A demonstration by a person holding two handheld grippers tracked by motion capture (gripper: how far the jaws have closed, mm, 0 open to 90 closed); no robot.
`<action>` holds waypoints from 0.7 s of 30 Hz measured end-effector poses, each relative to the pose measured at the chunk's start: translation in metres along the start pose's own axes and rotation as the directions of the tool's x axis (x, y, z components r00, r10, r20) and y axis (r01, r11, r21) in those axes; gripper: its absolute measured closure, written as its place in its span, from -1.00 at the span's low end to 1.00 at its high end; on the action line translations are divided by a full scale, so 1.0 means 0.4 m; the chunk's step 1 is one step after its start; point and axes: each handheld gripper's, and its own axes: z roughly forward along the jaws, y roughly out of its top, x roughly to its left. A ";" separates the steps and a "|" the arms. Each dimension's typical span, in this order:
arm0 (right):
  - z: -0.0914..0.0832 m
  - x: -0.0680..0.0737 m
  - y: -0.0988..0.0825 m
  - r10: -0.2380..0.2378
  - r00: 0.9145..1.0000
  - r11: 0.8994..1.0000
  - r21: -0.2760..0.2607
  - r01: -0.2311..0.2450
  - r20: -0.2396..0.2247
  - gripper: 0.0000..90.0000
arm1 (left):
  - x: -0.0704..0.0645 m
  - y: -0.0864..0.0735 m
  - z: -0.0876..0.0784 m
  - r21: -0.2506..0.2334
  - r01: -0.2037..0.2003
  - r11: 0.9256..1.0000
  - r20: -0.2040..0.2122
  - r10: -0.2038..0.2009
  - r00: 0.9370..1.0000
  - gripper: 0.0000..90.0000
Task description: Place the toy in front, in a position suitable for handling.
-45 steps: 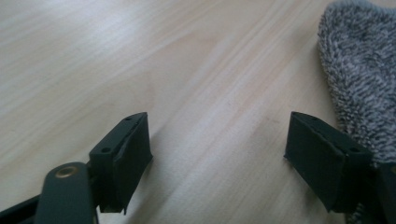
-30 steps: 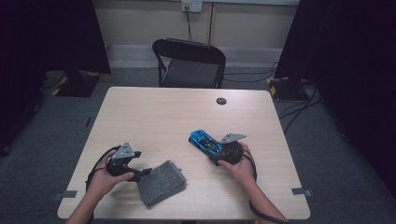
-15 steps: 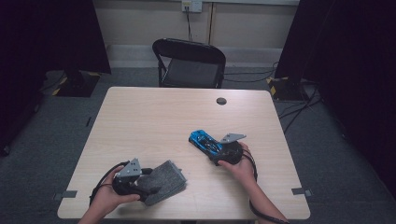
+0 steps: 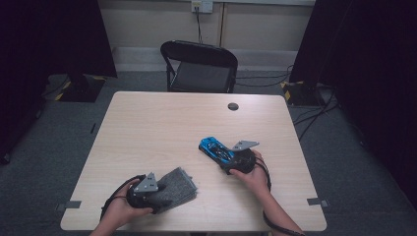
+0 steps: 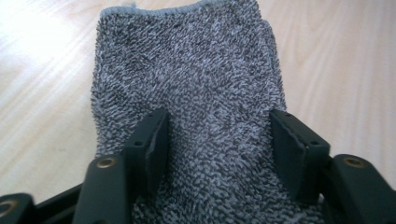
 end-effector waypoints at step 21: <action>0.000 0.000 0.000 0.001 1.000 1.000 0.000 -0.001 0.001 -0.47 | 0.042 0.026 -0.012 -0.059 0.081 0.995 -0.089 -0.086 0.992 -0.48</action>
